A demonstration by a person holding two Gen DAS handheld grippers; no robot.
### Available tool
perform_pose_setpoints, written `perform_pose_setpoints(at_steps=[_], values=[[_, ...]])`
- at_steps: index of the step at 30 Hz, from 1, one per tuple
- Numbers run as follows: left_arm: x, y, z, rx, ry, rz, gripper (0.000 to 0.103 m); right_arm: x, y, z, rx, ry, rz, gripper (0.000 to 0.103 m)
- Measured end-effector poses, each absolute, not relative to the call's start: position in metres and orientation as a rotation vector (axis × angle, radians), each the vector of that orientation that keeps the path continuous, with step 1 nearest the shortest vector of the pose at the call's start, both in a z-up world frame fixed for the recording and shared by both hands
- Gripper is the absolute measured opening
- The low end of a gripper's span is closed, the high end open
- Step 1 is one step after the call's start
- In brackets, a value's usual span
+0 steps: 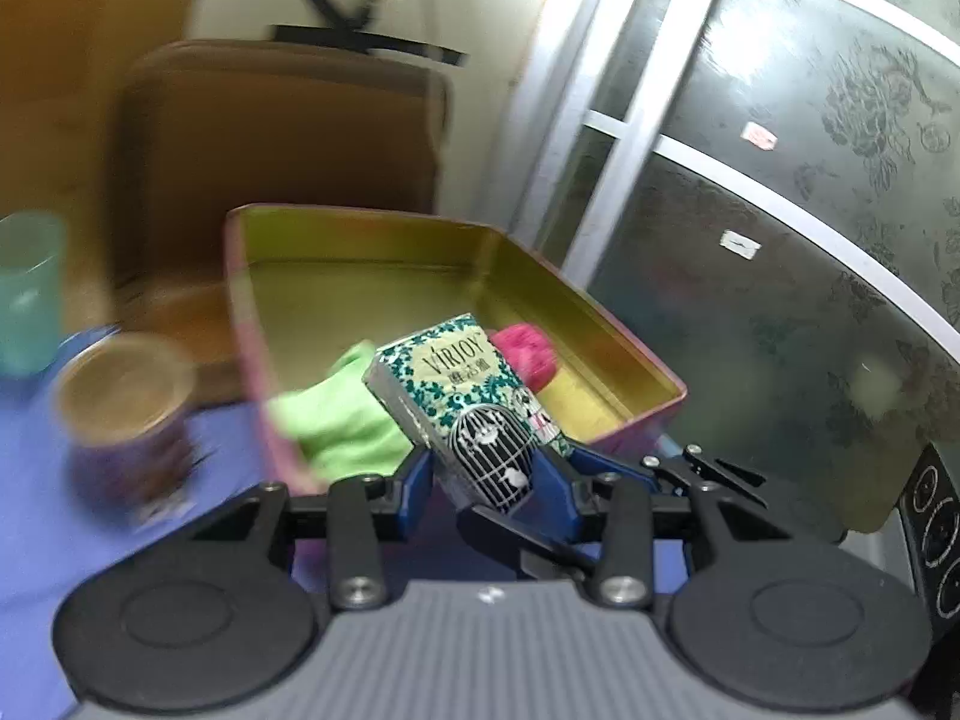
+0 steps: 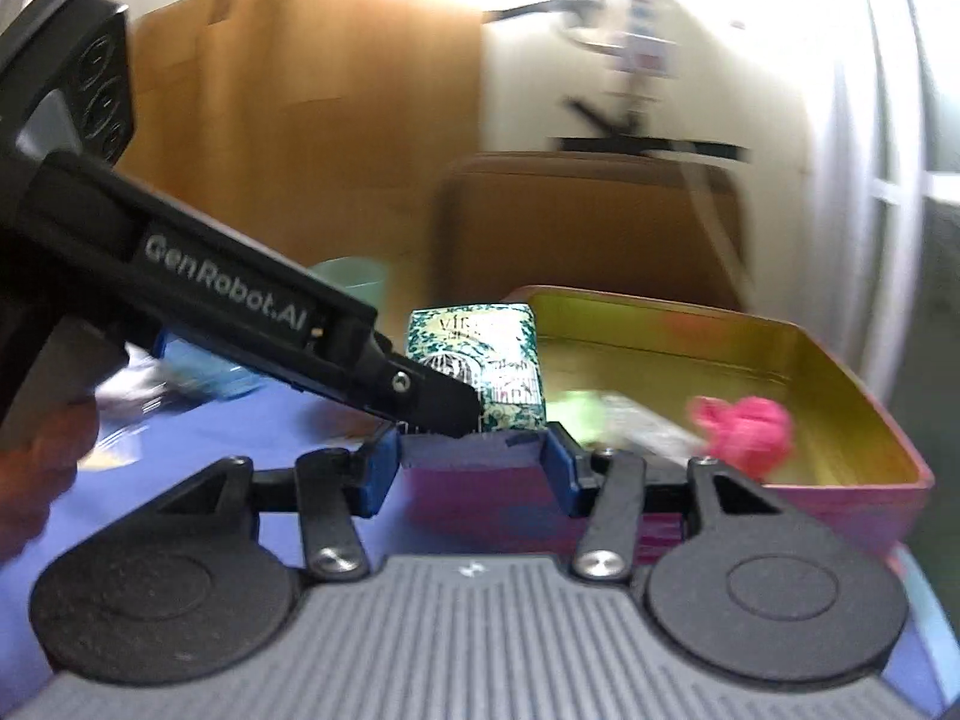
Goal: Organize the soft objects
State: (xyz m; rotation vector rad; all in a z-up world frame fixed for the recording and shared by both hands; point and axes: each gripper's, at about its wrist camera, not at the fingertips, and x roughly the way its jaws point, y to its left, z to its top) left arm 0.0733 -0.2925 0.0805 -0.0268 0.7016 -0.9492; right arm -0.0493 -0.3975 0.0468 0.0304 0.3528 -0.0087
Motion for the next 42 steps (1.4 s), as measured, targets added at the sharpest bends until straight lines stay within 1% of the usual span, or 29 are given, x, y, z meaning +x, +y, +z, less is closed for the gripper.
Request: perform_pose_setpoints(at_steps=[1,4,8,9,13,21,22,24,27,29,33,37,38,39,42], values=[[0.076,-0.305,0.08,-0.019,0.698,-0.959,0.038,-0.048,-0.41,0.047,0.043,0.352,-0.032,0.054],[0.085,-0.335,0.077,-0.008,0.691,-0.932,0.047,-0.04,-0.442,0.047,0.07,0.357,-0.103,0.055],[0.085,-0.335,0.071,-0.002,0.684,-0.879,0.048,-0.026,-0.47,0.036,0.03,0.38,-0.255,0.064],[0.084,-0.33,0.071,-0.013,0.687,-0.886,0.048,-0.028,-0.471,0.034,0.036,0.382,-0.28,0.064],[0.074,-0.295,0.068,-0.015,0.662,-0.848,0.048,-0.042,-0.476,0.031,0.087,0.346,-0.278,0.065],[0.046,-0.166,0.043,-0.053,0.664,-0.689,0.048,-0.058,-0.434,0.04,0.102,0.287,-0.183,0.064],[0.043,-0.146,0.038,-0.063,0.667,-0.656,0.048,-0.056,-0.425,0.042,0.1,0.288,-0.143,0.063],[0.039,-0.105,0.032,-0.091,0.673,-0.583,0.048,-0.05,-0.403,0.043,0.092,0.299,-0.062,0.053],[0.034,-0.04,0.025,-0.136,0.66,-0.447,0.048,-0.027,-0.371,0.043,0.104,0.349,0.071,0.046],[0.036,-0.001,0.021,-0.159,0.651,-0.338,0.048,-0.01,-0.349,0.041,0.117,0.391,0.153,0.044],[0.04,0.058,0.009,-0.244,0.638,-0.201,0.048,0.033,-0.293,0.039,0.09,0.454,0.279,0.044],[0.043,0.068,0.001,-0.287,0.619,-0.203,0.046,0.098,-0.243,0.045,0.099,0.512,0.366,0.045],[0.041,0.066,0.002,-0.276,0.603,-0.213,0.047,0.116,-0.233,0.047,0.081,0.527,0.36,0.048],[0.04,0.063,0.003,-0.259,0.602,-0.223,0.047,0.136,-0.222,0.047,0.054,0.543,0.37,0.054],[0.035,0.058,0.004,-0.236,0.586,-0.248,0.048,0.192,-0.198,0.043,-0.022,0.617,0.355,0.056]])
